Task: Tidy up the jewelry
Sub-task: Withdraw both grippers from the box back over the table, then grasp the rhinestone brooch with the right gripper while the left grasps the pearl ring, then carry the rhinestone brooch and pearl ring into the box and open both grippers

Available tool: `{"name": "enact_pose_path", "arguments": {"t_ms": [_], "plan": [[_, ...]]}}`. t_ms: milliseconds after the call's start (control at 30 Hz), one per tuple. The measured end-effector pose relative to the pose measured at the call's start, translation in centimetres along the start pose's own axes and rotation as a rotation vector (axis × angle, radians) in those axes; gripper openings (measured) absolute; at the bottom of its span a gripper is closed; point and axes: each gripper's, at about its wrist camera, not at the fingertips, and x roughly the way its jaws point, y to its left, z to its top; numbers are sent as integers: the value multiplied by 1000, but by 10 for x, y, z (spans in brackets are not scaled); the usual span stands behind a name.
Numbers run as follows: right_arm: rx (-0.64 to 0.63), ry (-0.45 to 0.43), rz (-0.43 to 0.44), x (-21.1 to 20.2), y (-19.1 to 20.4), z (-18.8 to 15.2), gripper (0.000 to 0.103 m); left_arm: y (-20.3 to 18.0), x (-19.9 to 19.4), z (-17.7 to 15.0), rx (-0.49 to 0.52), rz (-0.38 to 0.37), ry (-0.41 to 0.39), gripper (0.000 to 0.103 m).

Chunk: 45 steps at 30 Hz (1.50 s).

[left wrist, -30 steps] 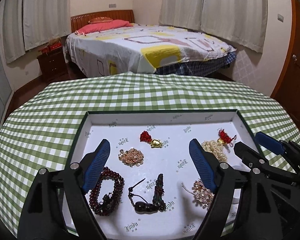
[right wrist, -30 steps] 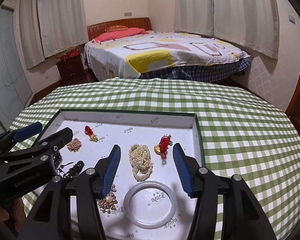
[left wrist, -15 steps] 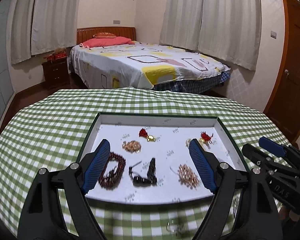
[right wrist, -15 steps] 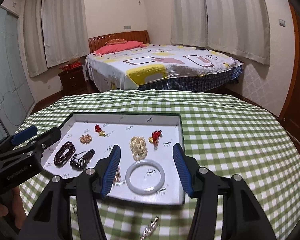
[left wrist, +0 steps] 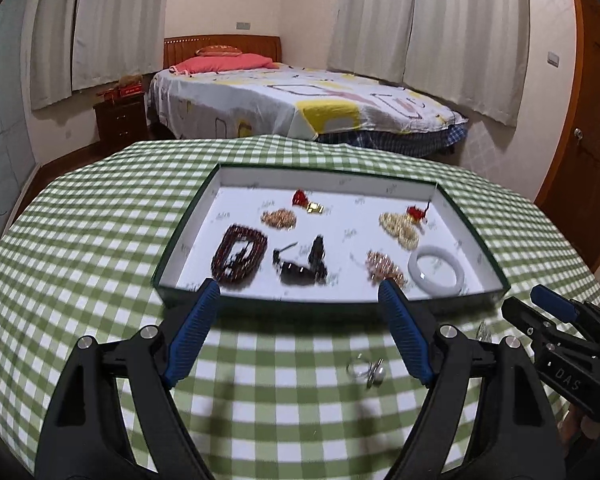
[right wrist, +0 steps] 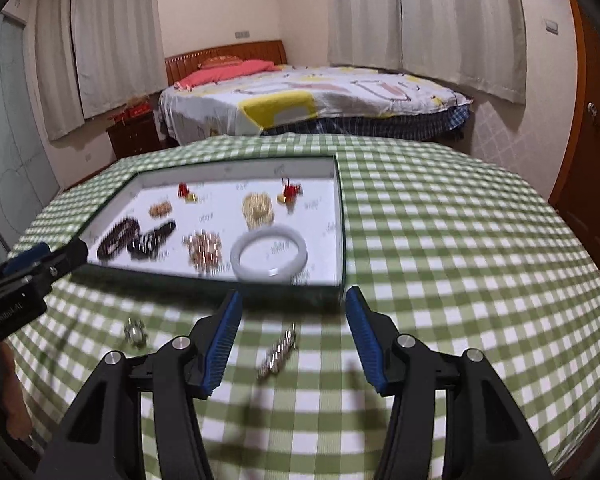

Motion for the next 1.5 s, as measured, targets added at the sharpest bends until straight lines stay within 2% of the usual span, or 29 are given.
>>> {"name": "enact_pose_path", "arguments": {"t_ms": [367,533,600,667,900,1000,1067,1267,1400,1500], "plan": [[-4,103,9,21,3,-21,42,4,6,-25,-8,1,57,79],[-7,125,11,24,3,-25,30,-3,9,-30,5,-13,72,79],[-8,128,19,24,1,-26,17,-6,11,-32,10,-18,82,79],[-4,129,27,23,0,-26,13,-10,14,-32,12,-26,92,79],[-2,127,37,19,-2,-29,12,-26,23,-38,50,-51,118,79],[2,126,41,18,-3,-29,12,-31,29,-39,61,-62,137,69],[3,126,42,18,-3,-29,12,-34,34,-40,73,-71,157,58],[6,125,46,18,-2,-29,12,-36,40,-45,80,-101,186,39],[6,125,47,18,-2,-29,12,-35,40,-46,84,-110,186,28],[5,124,48,18,-1,-29,12,-35,40,-46,83,-113,185,29]]}}
